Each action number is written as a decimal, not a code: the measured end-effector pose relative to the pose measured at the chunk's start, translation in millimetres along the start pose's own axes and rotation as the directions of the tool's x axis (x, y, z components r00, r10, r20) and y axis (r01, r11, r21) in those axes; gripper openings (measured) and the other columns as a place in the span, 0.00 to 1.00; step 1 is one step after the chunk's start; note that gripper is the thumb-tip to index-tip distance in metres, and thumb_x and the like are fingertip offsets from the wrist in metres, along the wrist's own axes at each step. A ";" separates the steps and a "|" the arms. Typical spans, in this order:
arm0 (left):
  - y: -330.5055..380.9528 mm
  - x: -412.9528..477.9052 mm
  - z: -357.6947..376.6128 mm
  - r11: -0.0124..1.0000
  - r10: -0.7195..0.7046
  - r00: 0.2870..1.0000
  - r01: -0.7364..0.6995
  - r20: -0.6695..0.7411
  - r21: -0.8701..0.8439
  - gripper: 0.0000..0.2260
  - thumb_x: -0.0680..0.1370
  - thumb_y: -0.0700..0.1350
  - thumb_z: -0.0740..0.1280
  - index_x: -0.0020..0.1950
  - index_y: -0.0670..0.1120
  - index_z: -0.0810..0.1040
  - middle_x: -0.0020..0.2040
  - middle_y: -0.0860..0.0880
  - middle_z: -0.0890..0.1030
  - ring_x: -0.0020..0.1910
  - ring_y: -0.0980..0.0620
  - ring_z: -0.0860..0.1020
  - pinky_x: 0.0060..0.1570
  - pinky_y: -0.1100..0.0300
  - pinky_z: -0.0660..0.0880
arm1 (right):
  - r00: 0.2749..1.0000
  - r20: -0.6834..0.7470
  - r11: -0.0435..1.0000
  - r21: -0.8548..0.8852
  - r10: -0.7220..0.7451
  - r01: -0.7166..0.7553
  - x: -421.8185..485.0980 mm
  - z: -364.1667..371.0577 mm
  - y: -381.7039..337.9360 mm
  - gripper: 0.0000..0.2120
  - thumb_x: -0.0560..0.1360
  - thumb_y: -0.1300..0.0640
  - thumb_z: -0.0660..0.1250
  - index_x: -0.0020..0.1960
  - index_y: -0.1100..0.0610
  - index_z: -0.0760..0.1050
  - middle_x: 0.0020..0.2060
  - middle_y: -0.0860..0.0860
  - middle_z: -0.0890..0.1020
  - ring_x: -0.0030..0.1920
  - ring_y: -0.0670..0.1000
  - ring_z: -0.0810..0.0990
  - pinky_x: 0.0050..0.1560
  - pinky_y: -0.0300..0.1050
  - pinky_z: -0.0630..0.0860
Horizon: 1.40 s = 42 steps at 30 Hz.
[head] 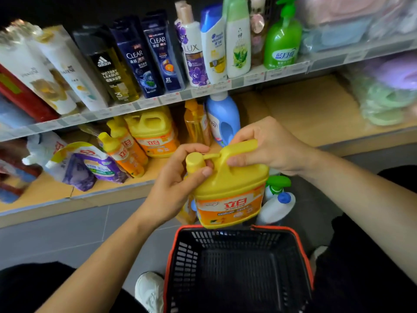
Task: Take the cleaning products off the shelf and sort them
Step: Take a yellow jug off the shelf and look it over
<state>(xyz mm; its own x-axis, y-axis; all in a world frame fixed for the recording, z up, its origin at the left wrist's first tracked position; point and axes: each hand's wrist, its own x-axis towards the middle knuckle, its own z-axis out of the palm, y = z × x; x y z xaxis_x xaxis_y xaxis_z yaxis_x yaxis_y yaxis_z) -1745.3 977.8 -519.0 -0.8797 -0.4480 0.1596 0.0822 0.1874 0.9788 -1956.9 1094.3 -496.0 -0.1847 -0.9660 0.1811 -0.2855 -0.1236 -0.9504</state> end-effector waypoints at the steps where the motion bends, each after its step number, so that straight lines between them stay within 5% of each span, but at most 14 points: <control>1: -1.9 2.7 -0.4 1.000 -0.014 0.999 0.014 0.029 -0.007 0.15 0.78 0.47 0.71 0.63 0.47 0.75 0.49 0.53 0.81 0.51 0.55 0.77 0.52 0.60 0.76 | 1.000 0.011 0.999 0.030 0.009 -0.009 -0.2 -2.6 2.0 0.08 0.61 0.52 0.80 0.39 0.51 0.84 0.33 0.45 0.84 0.35 0.38 0.80 0.36 0.31 0.73; 4: -1.7 11.7 -7.5 0.994 -0.085 0.982 0.095 0.170 -0.054 0.19 0.74 0.58 0.75 0.61 0.53 0.80 0.50 0.55 0.82 0.54 0.55 0.78 0.54 0.59 0.77 | 0.996 0.068 0.986 0.154 0.060 -0.070 2.1 -11.4 8.5 0.08 0.60 0.56 0.80 0.39 0.52 0.86 0.35 0.47 0.85 0.37 0.41 0.82 0.38 0.35 0.77; 7: -1.6 17.8 -16.8 0.977 -0.116 0.957 0.158 0.265 -0.143 0.25 0.71 0.57 0.77 0.64 0.46 0.79 0.54 0.51 0.82 0.57 0.50 0.78 0.58 0.53 0.77 | 0.988 0.122 0.964 0.235 0.098 -0.124 7.2 -16.8 13.7 0.08 0.62 0.59 0.79 0.40 0.53 0.86 0.37 0.49 0.86 0.39 0.44 0.84 0.39 0.37 0.79; 13: -8.5 13.3 -11.7 0.976 -0.041 0.999 0.038 -0.009 -0.215 0.23 0.68 0.46 0.81 0.60 0.43 0.83 0.52 0.45 0.86 0.54 0.47 0.82 0.55 0.51 0.80 | 0.993 0.071 0.975 0.200 0.089 -0.101 12.3 -14.2 13.7 0.09 0.60 0.56 0.80 0.40 0.53 0.86 0.37 0.49 0.87 0.39 0.44 0.85 0.39 0.38 0.80; 23: -18.3 7.5 -12.7 0.983 0.124 0.951 -0.079 -0.282 0.166 0.22 0.76 0.40 0.74 0.69 0.48 0.77 0.62 0.45 0.83 0.63 0.47 0.81 0.59 0.52 0.79 | 0.982 -0.187 0.987 -0.150 0.022 -0.051 15.2 7.8 5.0 0.10 0.64 0.55 0.83 0.42 0.53 0.84 0.34 0.42 0.83 0.36 0.37 0.79 0.38 0.32 0.74; 30: -22.8 11.4 -23.2 0.710 0.275 0.961 -0.199 -0.005 0.675 0.11 0.83 0.48 0.64 0.65 0.49 0.74 0.57 0.53 0.75 0.57 0.55 0.74 0.55 0.61 0.70 | 0.987 -0.161 0.952 -0.305 -0.009 -0.041 18.5 16.5 1.3 0.12 0.66 0.53 0.82 0.46 0.57 0.85 0.37 0.43 0.83 0.41 0.40 0.80 0.40 0.30 0.72; 42: -12.6 6.7 -22.2 0.551 0.421 0.907 -0.260 0.005 0.793 0.09 0.83 0.49 0.65 0.52 0.44 0.79 0.47 0.50 0.80 0.46 0.46 0.78 0.43 0.45 0.74 | 0.997 -0.073 0.958 -0.286 -0.010 -0.012 16.8 28.4 -1.7 0.13 0.66 0.54 0.82 0.46 0.59 0.86 0.37 0.44 0.84 0.40 0.40 0.81 0.40 0.31 0.72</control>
<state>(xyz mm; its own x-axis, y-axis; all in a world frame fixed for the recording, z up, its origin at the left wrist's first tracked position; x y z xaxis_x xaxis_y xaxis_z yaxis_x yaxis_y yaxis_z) -1741.9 953.0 -527.4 -0.7656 -0.3236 0.5561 -0.0980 0.9129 0.3963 -1932.8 1071.8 -498.5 -0.2501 -0.9456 0.2082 -0.5404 -0.0421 -0.8403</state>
